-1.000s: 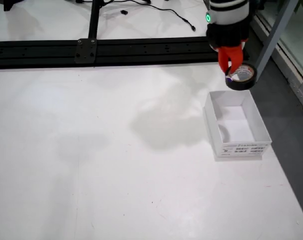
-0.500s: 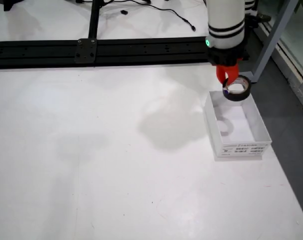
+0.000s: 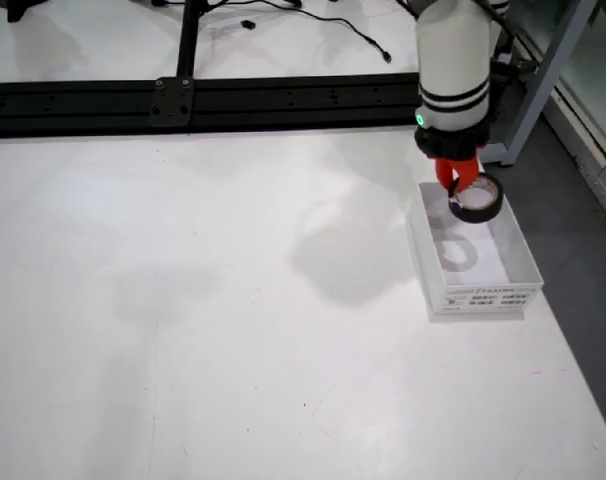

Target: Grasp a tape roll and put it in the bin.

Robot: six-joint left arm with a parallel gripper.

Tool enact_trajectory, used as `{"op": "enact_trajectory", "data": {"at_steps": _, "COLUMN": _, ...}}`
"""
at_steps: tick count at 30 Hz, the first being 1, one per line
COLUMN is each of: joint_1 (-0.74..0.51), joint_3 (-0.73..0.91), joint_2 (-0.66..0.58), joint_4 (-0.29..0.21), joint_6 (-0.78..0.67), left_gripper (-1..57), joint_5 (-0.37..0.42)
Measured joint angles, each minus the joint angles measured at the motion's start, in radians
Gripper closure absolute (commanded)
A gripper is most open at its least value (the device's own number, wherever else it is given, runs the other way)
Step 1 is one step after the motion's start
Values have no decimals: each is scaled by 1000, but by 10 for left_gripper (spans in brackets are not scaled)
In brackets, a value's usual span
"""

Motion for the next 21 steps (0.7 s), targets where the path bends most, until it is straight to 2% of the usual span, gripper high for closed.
{"op": "enact_trajectory", "data": {"at_steps": 2, "joint_1": 3, "joint_3": 1, "joint_2": 4, "joint_4": 6, "joint_6": -4, "left_gripper": 451, "joint_5": -8}}
{"op": "enact_trajectory", "data": {"at_steps": 4, "joint_1": 7, "joint_3": 1, "joint_2": 8, "joint_4": 12, "joint_6": -9, "left_gripper": 407, "joint_5": -18}}
{"op": "enact_trajectory", "data": {"at_steps": 10, "joint_1": 10, "joint_3": 2, "joint_2": 17, "joint_4": 29, "joint_6": -18, "left_gripper": 396, "joint_5": -57}}
{"op": "enact_trajectory", "data": {"at_steps": 11, "joint_1": 9, "joint_3": 2, "joint_2": 18, "joint_4": 32, "joint_6": -19, "left_gripper": 402, "joint_5": -63}}
{"op": "enact_trajectory", "data": {"at_steps": 12, "joint_1": 9, "joint_3": 2, "joint_2": 19, "joint_4": 34, "joint_6": -20, "left_gripper": 436, "joint_5": -70}}
{"op": "enact_trajectory", "data": {"at_steps": 15, "joint_1": 9, "joint_3": 2, "joint_2": 22, "joint_4": 40, "joint_6": -23, "left_gripper": 570, "joint_5": -85}}
{"op": "enact_trajectory", "data": {"at_steps": 21, "joint_1": 5, "joint_3": 1, "joint_2": 25, "joint_4": 48, "joint_6": -25, "left_gripper": 570, "joint_5": -106}}
